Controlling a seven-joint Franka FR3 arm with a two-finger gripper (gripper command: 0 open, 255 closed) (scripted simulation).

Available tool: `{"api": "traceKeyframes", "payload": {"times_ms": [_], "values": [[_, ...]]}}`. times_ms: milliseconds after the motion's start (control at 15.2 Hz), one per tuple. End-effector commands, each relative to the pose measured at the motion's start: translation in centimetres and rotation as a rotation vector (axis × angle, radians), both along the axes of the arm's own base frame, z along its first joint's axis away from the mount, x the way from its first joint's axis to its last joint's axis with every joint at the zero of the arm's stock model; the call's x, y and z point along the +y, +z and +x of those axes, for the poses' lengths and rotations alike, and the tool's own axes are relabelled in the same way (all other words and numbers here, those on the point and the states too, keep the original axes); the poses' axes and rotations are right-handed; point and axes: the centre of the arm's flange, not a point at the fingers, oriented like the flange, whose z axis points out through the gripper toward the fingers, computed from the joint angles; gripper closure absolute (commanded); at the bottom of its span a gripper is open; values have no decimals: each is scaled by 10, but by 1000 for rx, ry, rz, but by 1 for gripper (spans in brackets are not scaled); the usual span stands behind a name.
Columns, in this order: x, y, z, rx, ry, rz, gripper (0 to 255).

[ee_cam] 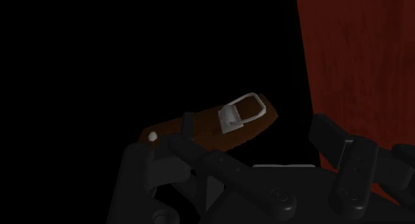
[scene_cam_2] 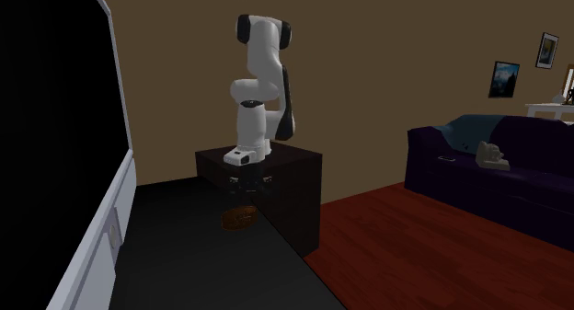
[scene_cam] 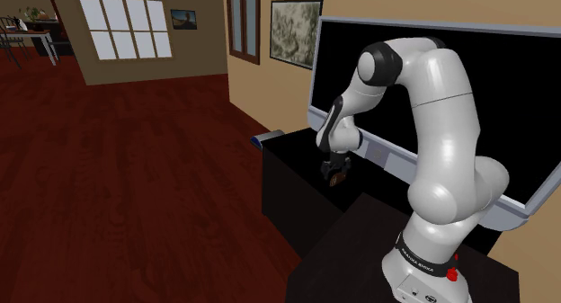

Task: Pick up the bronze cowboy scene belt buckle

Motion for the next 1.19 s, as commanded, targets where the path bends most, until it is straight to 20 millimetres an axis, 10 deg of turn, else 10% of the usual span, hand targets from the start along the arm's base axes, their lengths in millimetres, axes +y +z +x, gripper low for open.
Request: {"api": "traceKeyframes", "payload": {"times_ms": [0, 132, 198, 1122], "values": [[0, -14, 0, 0, 0, 0, 0], [0, -14, 0, 0, 0, 0, 0], [-1, -14, 0, 0, 0, 0, 255], [0, 13, 0, 0, 0, 0, 255]]}}
